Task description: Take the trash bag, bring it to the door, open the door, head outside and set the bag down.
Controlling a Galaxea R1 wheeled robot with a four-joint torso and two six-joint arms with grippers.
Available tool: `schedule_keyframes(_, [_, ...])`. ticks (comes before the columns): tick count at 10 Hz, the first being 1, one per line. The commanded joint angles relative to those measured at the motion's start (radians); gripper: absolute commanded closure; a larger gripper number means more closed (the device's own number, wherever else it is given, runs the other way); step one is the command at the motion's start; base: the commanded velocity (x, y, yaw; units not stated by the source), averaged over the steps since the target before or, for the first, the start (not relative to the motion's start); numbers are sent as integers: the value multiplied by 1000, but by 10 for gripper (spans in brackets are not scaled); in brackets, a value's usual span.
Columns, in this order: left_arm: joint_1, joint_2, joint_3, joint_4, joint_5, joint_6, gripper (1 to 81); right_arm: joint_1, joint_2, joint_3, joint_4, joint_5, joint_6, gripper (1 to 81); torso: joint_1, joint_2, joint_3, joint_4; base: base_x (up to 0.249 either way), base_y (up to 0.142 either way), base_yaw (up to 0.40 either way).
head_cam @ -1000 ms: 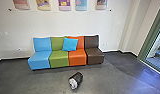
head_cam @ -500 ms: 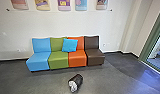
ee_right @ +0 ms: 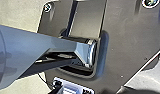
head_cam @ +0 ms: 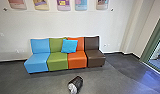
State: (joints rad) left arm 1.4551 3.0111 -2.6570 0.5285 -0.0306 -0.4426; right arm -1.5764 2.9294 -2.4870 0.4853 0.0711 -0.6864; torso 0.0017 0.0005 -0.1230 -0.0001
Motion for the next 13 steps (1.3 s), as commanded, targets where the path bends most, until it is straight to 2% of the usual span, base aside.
schedule_keyframes(1, [-37, -3, 5, -1, 43, 1, 10, 18, 4, 10, -17, -74, -5, 10, 0, -1, 0, 0, 134, 0, 0])
schedule_keyframes(13, [-37, -1, 5, 1, 43, 1, 10, 23, 6, 7, -17, -74, -5, 10, 0, -1, 0, 0, 129, 0, 0])
